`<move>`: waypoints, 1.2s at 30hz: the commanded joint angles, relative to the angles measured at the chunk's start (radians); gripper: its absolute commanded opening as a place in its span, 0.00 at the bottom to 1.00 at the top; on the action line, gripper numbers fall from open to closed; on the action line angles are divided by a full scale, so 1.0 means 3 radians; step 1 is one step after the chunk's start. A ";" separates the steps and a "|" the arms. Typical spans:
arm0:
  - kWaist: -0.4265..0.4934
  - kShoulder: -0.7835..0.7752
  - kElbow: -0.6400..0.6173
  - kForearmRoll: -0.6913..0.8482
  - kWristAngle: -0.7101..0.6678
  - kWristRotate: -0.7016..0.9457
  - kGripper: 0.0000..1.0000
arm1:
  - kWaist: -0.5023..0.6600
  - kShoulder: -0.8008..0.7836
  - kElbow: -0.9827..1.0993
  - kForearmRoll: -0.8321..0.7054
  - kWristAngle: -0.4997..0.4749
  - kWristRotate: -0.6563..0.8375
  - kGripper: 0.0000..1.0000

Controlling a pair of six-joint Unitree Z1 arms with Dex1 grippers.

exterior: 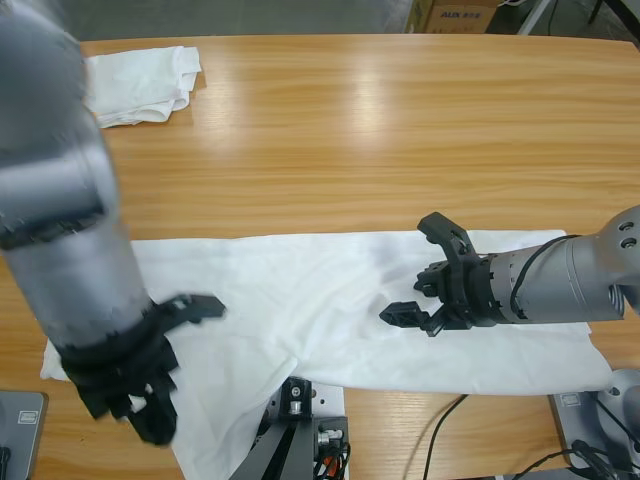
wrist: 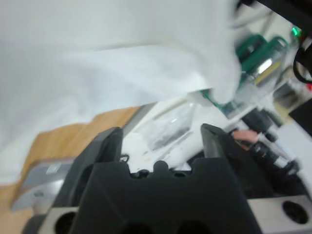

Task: Fold clothes

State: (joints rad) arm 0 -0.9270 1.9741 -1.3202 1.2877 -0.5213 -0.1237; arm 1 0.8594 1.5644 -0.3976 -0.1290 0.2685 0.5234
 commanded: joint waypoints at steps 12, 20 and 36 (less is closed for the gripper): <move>-0.0109 -0.1137 0.0776 -0.0981 0.0072 0.0442 0.97 | -0.0029 0.0035 0.0083 -0.0068 0.0041 0.0040 0.84; -0.0827 -0.1324 0.0830 -0.0973 0.1233 0.2159 0.97 | -0.0027 0.0047 0.0099 -0.0102 0.0051 0.0041 0.84; -0.1667 -0.1077 0.0840 -0.1552 0.1671 0.2103 0.96 | -0.0027 0.0157 0.0122 -0.0187 0.0041 0.0071 0.85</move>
State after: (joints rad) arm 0 -1.3870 1.6736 -1.1031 0.8310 -0.0402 0.5397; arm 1 0.8591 1.5663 -0.3899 -0.1538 0.2685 0.5303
